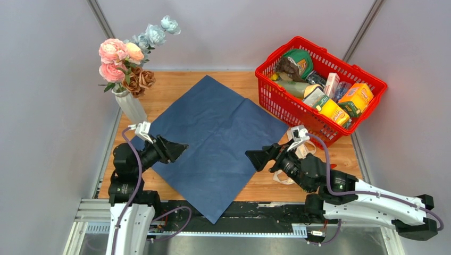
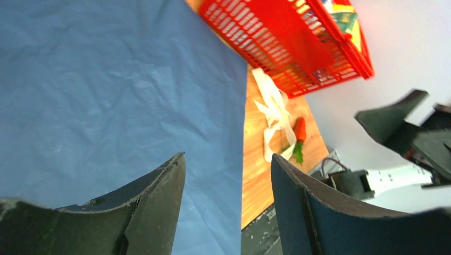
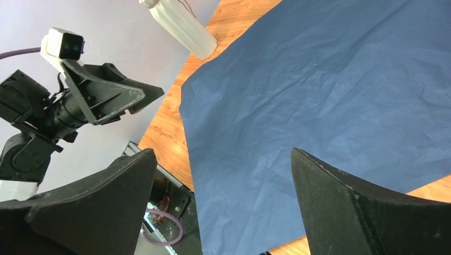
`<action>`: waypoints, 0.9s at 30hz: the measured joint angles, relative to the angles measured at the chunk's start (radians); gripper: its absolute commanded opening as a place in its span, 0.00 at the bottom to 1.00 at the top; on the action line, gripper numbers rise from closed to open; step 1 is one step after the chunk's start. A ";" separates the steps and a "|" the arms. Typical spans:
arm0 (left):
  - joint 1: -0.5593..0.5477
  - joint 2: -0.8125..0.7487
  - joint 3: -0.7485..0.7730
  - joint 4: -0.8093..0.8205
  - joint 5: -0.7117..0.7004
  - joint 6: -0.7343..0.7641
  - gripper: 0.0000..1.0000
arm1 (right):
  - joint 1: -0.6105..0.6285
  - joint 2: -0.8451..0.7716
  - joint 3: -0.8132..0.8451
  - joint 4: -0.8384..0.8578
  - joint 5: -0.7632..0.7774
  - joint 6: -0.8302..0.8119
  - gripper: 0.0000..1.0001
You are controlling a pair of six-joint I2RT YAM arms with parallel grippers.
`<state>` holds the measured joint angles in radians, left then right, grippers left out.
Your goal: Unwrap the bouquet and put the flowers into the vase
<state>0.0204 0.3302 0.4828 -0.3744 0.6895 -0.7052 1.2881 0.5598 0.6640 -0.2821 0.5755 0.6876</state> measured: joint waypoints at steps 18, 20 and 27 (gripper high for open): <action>-0.105 -0.002 0.031 0.135 0.101 0.139 0.70 | 0.000 -0.018 0.016 -0.037 0.081 0.005 1.00; -0.105 -0.008 0.031 0.140 0.094 0.145 0.70 | 0.000 -0.007 0.016 -0.037 0.084 0.005 1.00; -0.105 -0.016 0.031 0.141 0.086 0.154 0.70 | 0.000 0.019 0.016 -0.042 0.086 -0.002 1.00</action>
<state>-0.0849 0.3145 0.5133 -0.2337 0.7757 -0.5507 1.2881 0.5793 0.6800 -0.3244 0.6617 0.6857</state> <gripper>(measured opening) 0.699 0.998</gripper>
